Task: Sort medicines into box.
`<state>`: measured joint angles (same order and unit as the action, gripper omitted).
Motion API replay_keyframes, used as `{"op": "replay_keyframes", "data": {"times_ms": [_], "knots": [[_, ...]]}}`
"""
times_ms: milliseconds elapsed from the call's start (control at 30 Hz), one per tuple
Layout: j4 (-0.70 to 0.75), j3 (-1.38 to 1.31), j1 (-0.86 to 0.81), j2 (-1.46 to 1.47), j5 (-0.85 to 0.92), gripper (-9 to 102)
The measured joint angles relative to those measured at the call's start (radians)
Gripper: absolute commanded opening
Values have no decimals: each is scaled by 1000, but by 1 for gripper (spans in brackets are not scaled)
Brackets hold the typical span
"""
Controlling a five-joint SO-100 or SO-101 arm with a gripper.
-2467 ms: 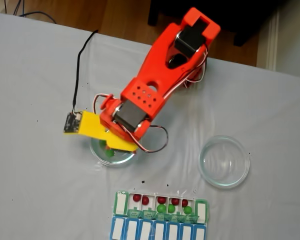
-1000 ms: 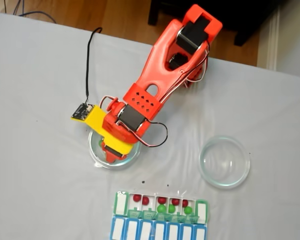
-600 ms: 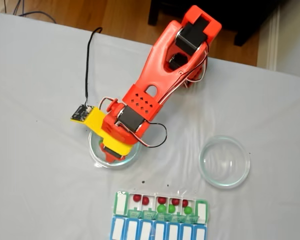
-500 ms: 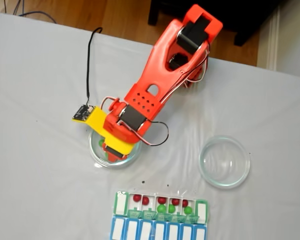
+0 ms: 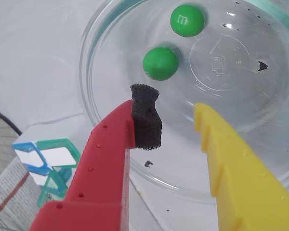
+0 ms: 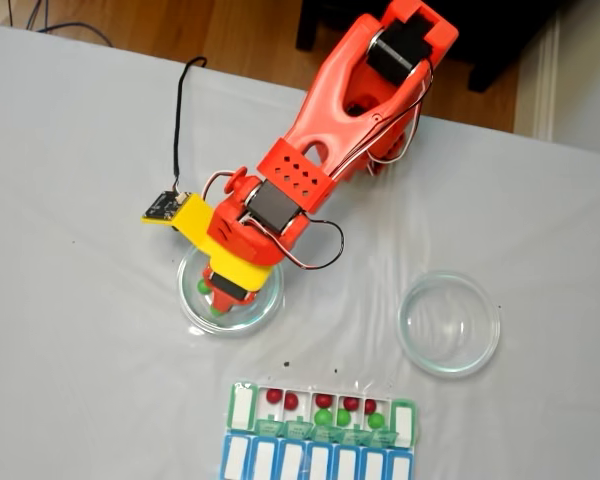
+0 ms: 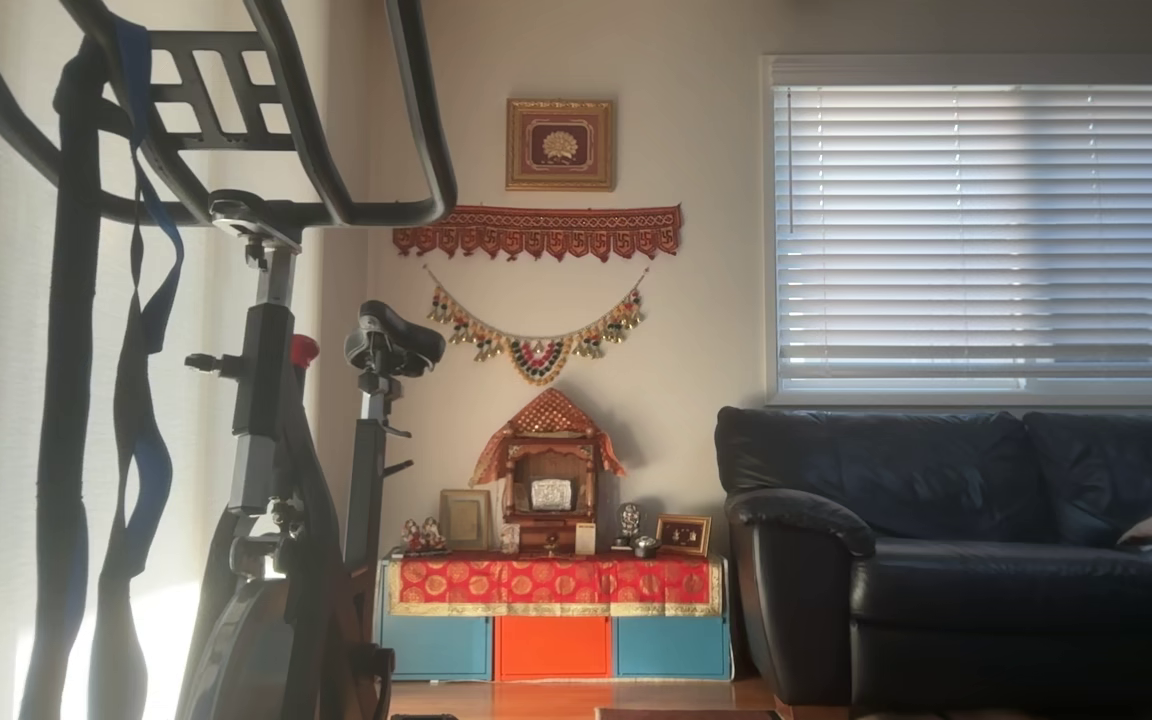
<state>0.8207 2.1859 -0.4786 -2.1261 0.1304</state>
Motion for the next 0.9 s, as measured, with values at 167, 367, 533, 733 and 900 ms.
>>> {"op": "replay_keyframes", "data": {"times_ms": [167,367,533,733,900], "knots": [[-9,6,-2,0,-12,18],[14,-3,-28,44,-54,20],[14,-3,-25,57,-54,20],[14,-38,-26,103,-72,20],[23,-86,-15,146,-83,21]]}}
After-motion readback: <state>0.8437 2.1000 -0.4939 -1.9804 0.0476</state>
